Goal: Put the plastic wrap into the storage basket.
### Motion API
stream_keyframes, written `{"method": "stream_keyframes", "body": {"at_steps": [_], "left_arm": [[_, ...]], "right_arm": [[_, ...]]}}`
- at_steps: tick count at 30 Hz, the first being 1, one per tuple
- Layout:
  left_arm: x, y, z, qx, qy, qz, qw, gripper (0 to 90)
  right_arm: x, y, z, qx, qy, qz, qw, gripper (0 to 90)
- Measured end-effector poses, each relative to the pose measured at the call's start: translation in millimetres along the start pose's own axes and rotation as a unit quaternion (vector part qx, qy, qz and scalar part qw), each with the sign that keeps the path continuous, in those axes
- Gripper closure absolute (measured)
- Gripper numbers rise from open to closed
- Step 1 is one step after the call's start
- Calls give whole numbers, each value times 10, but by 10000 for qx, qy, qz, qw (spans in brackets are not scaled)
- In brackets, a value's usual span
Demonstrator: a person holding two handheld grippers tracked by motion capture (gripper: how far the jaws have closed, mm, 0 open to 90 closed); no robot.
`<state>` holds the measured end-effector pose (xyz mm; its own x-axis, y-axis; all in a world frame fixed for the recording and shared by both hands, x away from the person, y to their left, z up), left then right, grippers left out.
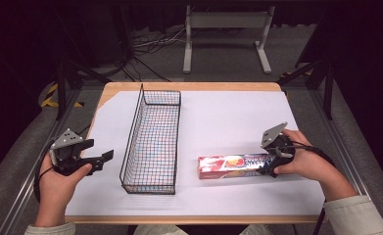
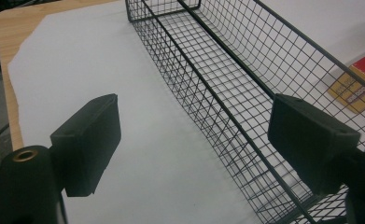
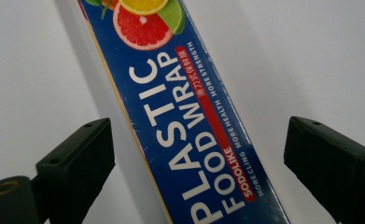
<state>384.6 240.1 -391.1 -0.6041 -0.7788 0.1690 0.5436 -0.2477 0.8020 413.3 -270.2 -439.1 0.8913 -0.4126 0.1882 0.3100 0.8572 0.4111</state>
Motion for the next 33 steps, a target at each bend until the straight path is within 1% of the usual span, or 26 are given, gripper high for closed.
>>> {"method": "stream_keyframes", "body": {"at_steps": [2, 5, 6, 7, 8, 10, 12, 14, 19, 21, 22, 23, 24, 25, 26, 27, 28, 29, 30, 31, 32, 33], "left_arm": [[0, -1, -3, -2, -1, 2, 10000, 181], [1, 1, -5, 7, 9, -1, 10000, 181], [3, 0, -6, 5, 2, 9, 10000, 181], [4, 0, -6, 7, -1, 8, 10000, 181], [4, 0, -6, 6, -3, 10, 10000, 181], [2, -2, -9, 3, 1, 8, 10000, 181], [8, -4, -12, -7, -7, 10, 10000, 181], [10, -3, -14, -10, -6, -1, 10000, 181], [14, -5, -19, -33, -9, -33, 10000, 181], [21, -5, -24, -31, -19, -29, 10000, 181], [24, -3, -25, -38, -10, -35, 10000, 181], [26, -2, -27, -34, -9, -37, 10000, 181], [18, -4, -28, -63, 64, -55, 9999, 177], [-2, -18, -20, -215, 254, -68, 9994, 166], [-9, -27, -13, -348, 419, -16, 9985, 145], [-11, -19, -2, -380, 513, -84, 9979, 109], [8, -6, 9, -361, 503, -120, 9980, 95], [40, 5, 19, -377, 389, -129, 9985, 97], [40, 5, 19, -377, 389, -129, 9985, 90], [96, 35, 11, -301, 216, -289, 9989, 77], [96, 35, 11, -301, 216, -289, 9989, 73], [115, 45, 7, -335, 143, -390, 9986, 73]], "right_arm": [[-8, -17, -53, -83, 16, -32, 10000, 88], [-4, -52, -128, -205, 22, 13, 9998, 91], [-11, -63, -162, -249, 40, 49, 9997, 115], [-21, -73, -180, -300, 108, 128, 9994, 151], [-35, -80, -199, -315, 180, 174, 9992, 154], [-46, -91, -238, -323, 242, 189, 9990, 162], [-44, -103, -255, -408, 229, 264, 9986, 178], [-43, -96, -261, -407, 290, 321, 9982, 196], [-22, -131, -279, -631, 350, 519, 9960, 248], [-23, -131, -283, -628, 356, 579, 9957, 265], [-23, -127, -277, -615, 352, 667, 9953, 286], [-22, -122, -264, -625, 419, 741, 9944, 303], [-19, -119, -257, -629, 422, 754, 9943, 315], [-13, -116, -246, -638, 453, 801, 9937, 326], [-17, -113, -234, -667, 479, 811, 9933, 335], [-18, -109, -230, -661, 483, 876, 9928, 340], [-23, -108, -223, -655, 523, 883, 9926, 344], [-24, -105, -223, -609, 573, 893, 9925, 350], [-30, -105, -214, -574, 615, 880, 9926, 354], [-37, -102, -202, -553, 649, 847, 9928, 358], [-39, -90, -189, -510, 684, 854, 9927, 363], [-39, -90, -189, -510, 684, 854, 9927, 363]]}}
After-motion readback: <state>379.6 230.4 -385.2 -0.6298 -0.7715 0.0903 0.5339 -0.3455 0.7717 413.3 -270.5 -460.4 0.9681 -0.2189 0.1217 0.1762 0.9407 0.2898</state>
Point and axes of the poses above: each handheld gripper's, and its own axes: z roughly backward along the jaws, y roughly out of its top, x roughly to its right, the point moved 7 cm from there along -z, roughly forward along the jaws, and after that the axes turned 7 degrees about -y, right-handed, at the moved point
